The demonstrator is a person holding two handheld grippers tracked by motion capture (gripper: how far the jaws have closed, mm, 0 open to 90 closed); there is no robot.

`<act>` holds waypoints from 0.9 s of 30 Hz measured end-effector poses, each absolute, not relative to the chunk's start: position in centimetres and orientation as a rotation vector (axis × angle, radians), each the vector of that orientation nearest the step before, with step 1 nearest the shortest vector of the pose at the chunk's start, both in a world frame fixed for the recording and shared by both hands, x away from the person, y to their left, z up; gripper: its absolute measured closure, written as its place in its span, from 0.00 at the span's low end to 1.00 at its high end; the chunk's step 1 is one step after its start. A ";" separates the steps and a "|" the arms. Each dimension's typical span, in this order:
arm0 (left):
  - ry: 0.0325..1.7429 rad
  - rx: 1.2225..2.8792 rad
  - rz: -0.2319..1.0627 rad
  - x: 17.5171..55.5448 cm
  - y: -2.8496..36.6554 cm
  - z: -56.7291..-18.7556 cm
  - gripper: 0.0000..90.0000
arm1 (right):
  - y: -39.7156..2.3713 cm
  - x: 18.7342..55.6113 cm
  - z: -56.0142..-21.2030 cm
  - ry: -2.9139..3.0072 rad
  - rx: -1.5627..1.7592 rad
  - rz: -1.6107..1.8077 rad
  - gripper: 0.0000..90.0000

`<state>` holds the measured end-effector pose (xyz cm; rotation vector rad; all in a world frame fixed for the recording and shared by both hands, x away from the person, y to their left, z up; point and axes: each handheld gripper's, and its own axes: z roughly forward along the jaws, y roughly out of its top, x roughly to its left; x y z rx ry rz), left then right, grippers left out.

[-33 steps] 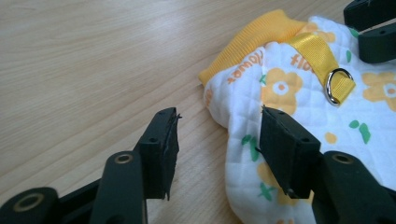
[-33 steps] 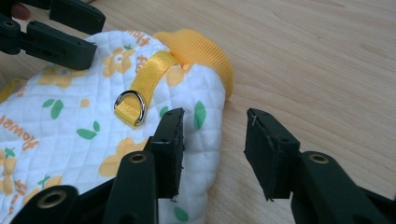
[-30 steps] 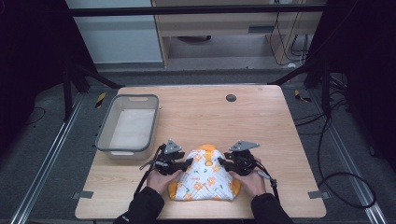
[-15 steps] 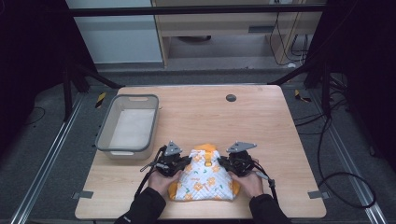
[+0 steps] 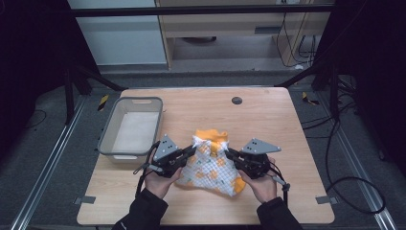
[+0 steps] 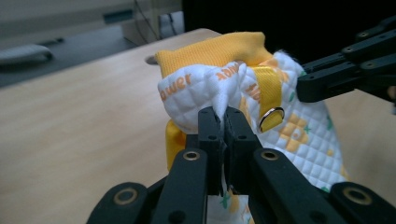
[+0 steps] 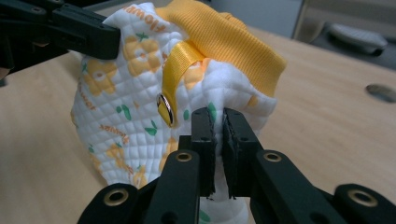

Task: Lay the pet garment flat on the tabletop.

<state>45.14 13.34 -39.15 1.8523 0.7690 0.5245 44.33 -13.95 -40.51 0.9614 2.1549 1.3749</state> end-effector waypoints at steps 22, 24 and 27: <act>0.998 1.844 0.576 47.0 18.9 -41.6 0.45 | -16.5 46.6 -42.4 2.056 1.044 1.227 0.53; 0.996 1.855 0.576 46.7 19.1 -41.8 0.45 | -16.8 45.6 -42.8 2.086 1.029 1.235 0.51; 0.990 1.932 0.593 46.0 19.1 -43.2 0.43 | -17.1 44.4 -44.0 2.159 1.008 1.234 0.50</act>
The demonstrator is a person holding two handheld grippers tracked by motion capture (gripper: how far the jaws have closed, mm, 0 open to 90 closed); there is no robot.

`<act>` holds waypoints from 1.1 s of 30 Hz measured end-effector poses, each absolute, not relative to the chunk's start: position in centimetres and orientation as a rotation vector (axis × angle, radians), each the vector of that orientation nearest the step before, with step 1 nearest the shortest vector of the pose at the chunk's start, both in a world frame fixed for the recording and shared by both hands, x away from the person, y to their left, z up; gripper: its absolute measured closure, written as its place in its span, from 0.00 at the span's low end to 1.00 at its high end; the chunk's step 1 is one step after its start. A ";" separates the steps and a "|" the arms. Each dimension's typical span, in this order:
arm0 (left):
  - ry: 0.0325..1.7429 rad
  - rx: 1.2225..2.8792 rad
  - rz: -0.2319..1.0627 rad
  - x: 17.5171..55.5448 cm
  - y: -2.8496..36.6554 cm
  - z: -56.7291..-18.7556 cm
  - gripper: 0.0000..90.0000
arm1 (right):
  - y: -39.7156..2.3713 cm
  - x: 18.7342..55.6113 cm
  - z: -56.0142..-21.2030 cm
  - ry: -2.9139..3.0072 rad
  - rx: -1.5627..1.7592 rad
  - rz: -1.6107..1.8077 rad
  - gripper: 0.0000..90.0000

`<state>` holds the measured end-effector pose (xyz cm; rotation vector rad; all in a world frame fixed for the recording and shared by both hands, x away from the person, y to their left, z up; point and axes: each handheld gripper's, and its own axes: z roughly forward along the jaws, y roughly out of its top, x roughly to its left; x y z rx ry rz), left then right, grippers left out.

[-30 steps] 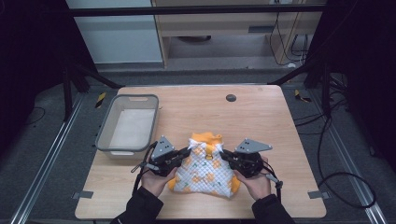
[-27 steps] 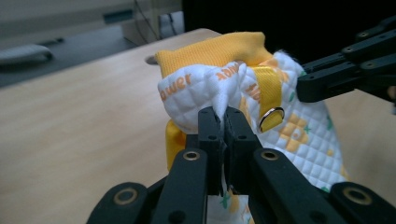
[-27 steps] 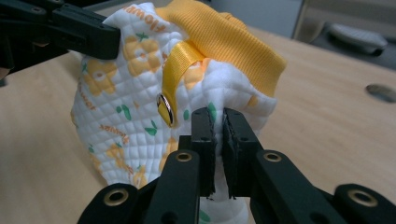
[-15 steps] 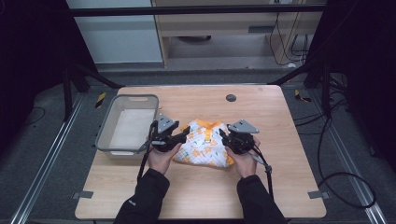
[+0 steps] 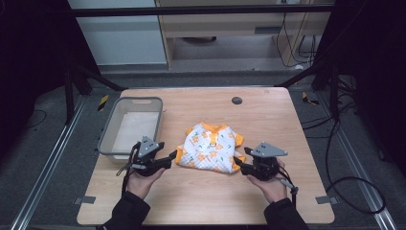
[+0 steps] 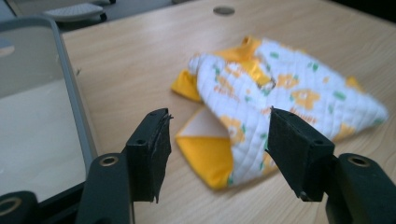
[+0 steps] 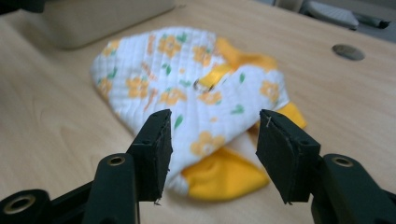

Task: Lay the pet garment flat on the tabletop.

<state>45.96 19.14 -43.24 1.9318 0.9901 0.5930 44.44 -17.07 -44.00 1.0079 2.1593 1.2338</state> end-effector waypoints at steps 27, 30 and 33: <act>0.939 2.160 0.504 47.7 16.1 -49.2 0.60 | -14.6 45.3 -49.6 2.394 0.986 1.110 0.63; 0.952 2.153 0.490 47.7 16.1 -49.2 0.76 | -14.5 45.5 -49.8 2.403 0.990 1.073 0.73; 0.974 2.133 0.461 47.7 16.4 -49.0 0.88 | -14.7 45.7 -49.7 2.406 1.008 1.065 0.82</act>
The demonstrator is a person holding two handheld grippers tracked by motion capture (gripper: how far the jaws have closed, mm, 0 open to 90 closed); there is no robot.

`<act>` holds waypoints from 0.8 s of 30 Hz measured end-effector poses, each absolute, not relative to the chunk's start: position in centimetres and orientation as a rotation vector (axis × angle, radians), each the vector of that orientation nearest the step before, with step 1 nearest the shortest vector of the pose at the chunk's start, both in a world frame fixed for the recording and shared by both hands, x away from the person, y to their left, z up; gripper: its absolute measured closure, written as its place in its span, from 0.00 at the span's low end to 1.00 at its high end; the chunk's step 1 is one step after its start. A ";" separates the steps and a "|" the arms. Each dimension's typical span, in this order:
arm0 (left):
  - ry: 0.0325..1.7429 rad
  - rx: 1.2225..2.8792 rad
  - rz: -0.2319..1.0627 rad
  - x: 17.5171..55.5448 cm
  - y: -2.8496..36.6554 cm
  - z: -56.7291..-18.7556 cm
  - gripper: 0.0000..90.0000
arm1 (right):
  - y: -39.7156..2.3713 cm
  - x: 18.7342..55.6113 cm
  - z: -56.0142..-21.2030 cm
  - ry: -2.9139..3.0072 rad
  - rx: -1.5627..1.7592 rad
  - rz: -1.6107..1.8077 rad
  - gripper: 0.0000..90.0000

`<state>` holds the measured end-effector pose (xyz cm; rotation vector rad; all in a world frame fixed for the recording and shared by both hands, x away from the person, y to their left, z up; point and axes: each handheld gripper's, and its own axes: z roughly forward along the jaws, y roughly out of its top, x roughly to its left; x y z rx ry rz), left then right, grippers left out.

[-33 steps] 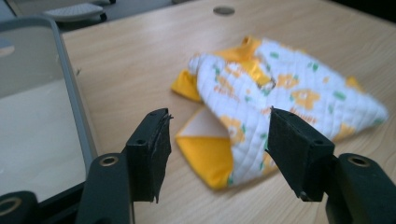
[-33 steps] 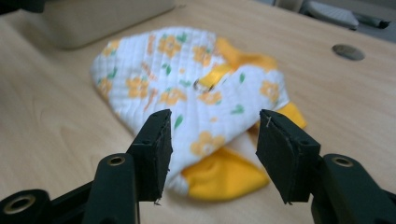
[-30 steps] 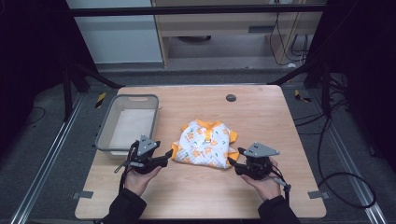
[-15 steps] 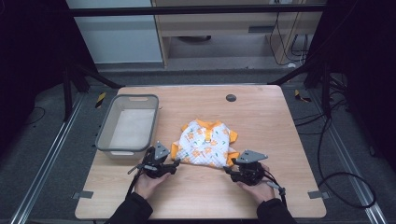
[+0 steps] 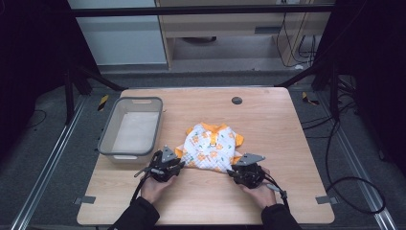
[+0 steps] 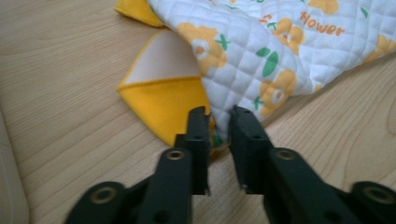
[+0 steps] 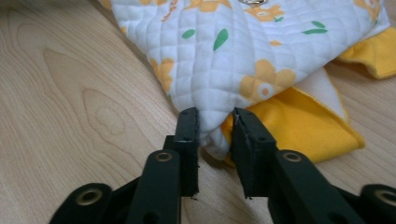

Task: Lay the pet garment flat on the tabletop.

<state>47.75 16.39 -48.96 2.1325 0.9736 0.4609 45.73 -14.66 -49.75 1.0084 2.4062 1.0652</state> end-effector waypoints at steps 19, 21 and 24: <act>0.861 2.031 0.385 43.6 17.0 -44.6 1.00 | -17.1 42.0 -45.1 2.427 0.954 1.280 0.93; 0.874 2.037 0.373 43.9 16.9 -45.0 1.00 | -17.1 42.1 -45.6 2.444 0.968 1.263 0.94; 0.875 2.046 0.360 44.0 16.8 -45.0 1.00 | -16.9 42.5 -46.1 2.468 0.984 1.240 0.94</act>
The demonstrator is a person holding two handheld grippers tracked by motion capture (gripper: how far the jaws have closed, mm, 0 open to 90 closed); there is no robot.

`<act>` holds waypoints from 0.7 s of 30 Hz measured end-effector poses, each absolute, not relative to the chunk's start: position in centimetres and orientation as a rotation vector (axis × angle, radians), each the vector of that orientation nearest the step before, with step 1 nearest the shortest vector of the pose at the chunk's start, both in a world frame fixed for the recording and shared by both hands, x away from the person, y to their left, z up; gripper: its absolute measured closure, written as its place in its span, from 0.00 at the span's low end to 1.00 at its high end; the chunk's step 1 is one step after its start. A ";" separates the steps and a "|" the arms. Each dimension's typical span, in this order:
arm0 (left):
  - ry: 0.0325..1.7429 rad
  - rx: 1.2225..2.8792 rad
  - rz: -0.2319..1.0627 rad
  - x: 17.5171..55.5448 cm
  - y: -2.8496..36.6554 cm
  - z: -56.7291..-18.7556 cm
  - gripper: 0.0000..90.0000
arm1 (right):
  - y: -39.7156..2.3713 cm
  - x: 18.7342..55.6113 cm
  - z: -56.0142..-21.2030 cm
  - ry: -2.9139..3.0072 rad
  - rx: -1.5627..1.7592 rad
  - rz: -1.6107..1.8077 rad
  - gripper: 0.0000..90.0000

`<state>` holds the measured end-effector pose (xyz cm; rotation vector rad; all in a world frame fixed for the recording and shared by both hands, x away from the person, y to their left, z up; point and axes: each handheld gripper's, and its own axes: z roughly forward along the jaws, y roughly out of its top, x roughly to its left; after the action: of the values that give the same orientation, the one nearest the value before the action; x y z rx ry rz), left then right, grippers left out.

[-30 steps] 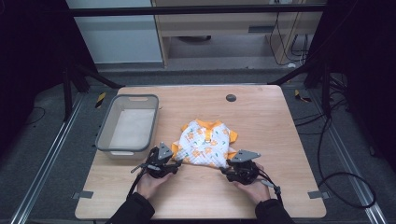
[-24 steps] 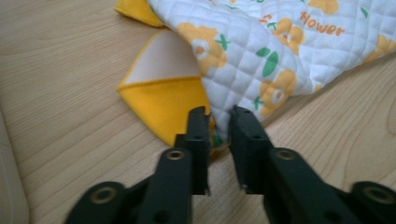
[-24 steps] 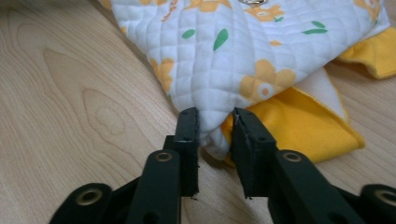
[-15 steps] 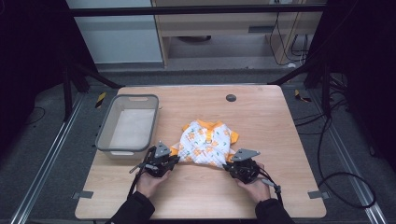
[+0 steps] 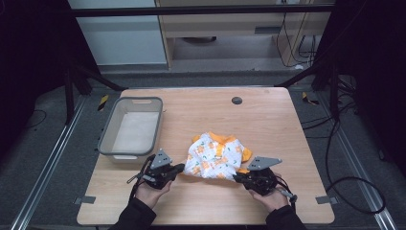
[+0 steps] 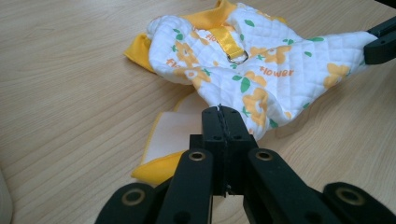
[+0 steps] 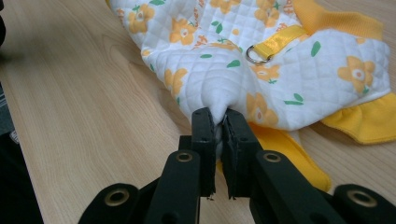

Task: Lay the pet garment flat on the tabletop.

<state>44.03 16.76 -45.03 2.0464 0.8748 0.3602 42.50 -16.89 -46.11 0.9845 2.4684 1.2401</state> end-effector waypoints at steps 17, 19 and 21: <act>1.005 2.008 0.478 50.9 14.8 -44.6 1.00 | -17.6 49.9 -45.9 2.316 1.321 1.322 0.92; 1.041 2.016 0.479 52.0 14.4 -45.8 1.00 | -17.5 50.8 -47.1 2.280 1.346 1.270 0.91; 1.055 2.036 0.500 52.6 14.1 -46.8 1.00 | -17.3 51.2 -48.2 2.272 1.357 1.241 0.91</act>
<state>52.58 14.09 -46.83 2.0364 1.0551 0.4997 51.20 -17.31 -48.16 1.3570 2.2717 1.2408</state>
